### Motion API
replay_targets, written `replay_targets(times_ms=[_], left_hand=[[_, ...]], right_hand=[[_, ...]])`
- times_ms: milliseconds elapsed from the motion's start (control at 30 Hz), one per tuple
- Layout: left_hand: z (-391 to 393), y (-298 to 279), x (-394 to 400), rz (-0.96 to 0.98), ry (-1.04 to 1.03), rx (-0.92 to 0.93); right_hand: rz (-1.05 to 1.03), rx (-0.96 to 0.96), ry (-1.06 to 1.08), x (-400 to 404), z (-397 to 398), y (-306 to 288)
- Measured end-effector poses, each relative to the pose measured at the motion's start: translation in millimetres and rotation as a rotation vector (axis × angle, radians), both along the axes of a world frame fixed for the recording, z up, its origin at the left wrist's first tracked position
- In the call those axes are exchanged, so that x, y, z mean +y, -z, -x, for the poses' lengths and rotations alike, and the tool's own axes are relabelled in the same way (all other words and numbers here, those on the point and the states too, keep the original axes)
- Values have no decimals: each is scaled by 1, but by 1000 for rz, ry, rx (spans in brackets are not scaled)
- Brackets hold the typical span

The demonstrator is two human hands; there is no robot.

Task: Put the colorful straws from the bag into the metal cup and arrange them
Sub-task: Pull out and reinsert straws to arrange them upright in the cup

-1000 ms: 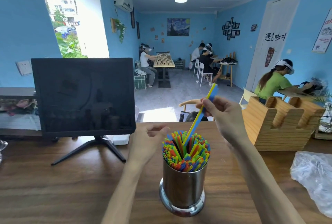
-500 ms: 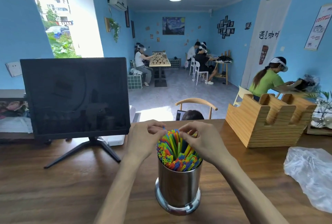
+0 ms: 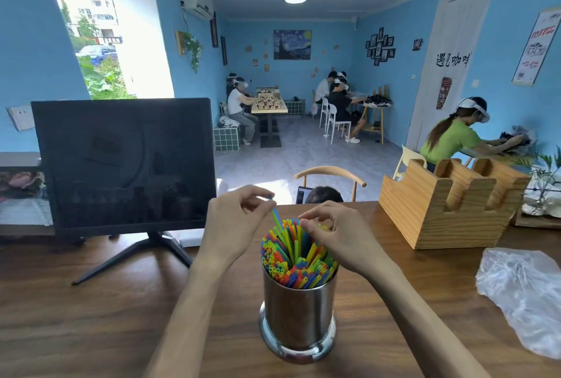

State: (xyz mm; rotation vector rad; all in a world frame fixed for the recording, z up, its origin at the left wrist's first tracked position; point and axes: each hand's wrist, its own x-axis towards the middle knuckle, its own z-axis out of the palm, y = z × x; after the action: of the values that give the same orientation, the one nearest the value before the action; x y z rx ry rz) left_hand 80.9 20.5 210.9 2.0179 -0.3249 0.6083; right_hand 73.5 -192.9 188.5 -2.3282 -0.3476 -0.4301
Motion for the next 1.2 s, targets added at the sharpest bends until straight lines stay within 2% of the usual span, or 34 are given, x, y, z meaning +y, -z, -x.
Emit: replay_targets(times_ms=[133,200,367,567,667,767,833,967,1100,1200], left_hand=[[16,-27,0,135,-65,-246],[25,-42,-1,215,-69,-381],[41,-59,-3,404,-19,-523],[41,-47,-6,723,-48,-474],[39,-42,-6,816,-59,-413],[39,-36,-10,922,6,-287],[40,-30,-15,918,47,-223],[41,-11,-27,840,137,-148],[38,7,-32,690,104,-42],[36,15,-31,689,114,22]], right_hand=[[-75,-124,71,2,3,-5],[-148,-122,39,4,7,-9],[-376,169,-299,10,21,-23],[-602,405,-330,2,13,-23],[-949,523,-385,-8,7,-26],[-1354,584,-292,-6,1,-30],[-1554,622,-238,1,-1,-31],[-1611,670,-249,15,-4,-30],[-1576,557,-247,14,-11,-30],[-1516,503,-232,10,-17,-31]])
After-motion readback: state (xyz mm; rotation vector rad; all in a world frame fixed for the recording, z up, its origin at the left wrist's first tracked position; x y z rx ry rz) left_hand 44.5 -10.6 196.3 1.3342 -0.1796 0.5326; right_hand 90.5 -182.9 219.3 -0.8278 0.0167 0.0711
